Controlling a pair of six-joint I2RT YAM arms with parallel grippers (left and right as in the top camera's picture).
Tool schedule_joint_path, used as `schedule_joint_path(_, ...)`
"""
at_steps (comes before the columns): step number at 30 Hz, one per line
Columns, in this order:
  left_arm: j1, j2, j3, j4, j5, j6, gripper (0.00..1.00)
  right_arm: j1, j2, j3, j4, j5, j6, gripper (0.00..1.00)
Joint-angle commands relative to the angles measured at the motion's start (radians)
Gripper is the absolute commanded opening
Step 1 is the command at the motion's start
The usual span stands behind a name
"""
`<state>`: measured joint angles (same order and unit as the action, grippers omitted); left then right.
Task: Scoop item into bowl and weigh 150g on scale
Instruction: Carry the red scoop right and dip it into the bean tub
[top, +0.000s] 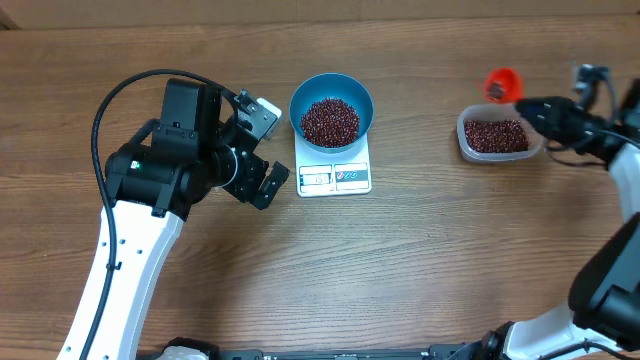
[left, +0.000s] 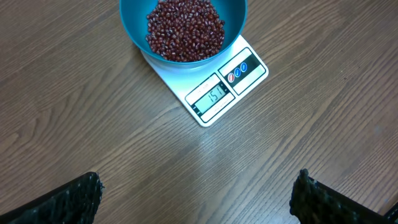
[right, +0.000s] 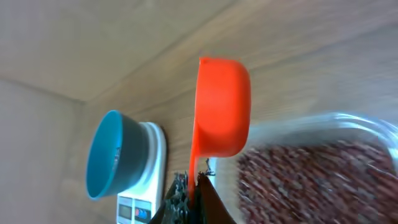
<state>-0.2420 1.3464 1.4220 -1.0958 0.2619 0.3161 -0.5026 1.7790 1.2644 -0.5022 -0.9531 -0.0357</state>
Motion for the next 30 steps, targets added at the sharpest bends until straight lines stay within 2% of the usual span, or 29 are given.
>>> schedule_joint_path(1, 0.0, 0.0, 0.021, 0.0, 0.019, -0.009, 1.0, -0.029, -0.054, 0.0, -0.069, 0.005, -0.179, 0.04)
schedule_joint_path(6, 0.0, 0.0, 0.021, 0.0, 0.019, -0.009, 1.0, -0.016, -0.085, 0.0, -0.163, 0.215, -0.281, 0.04)
schedule_joint_path(17, 0.0, 0.0, 0.021, 0.0, 0.019, -0.01, 1.0, 0.103, -0.165, 0.0, -0.193, 0.64, -0.286, 0.04)
schedule_joint_path(24, 0.0, 0.0, 0.021, 0.0, 0.019, -0.009, 1.0, 0.201, -0.165, 0.0, -0.204, 0.834, -0.286, 0.04)
schedule_joint_path(30, 0.0, 0.0, 0.021, 0.0, 0.019, -0.01, 1.0, 0.267, -0.169, 0.0, -0.205, 0.921, -0.287, 0.04)
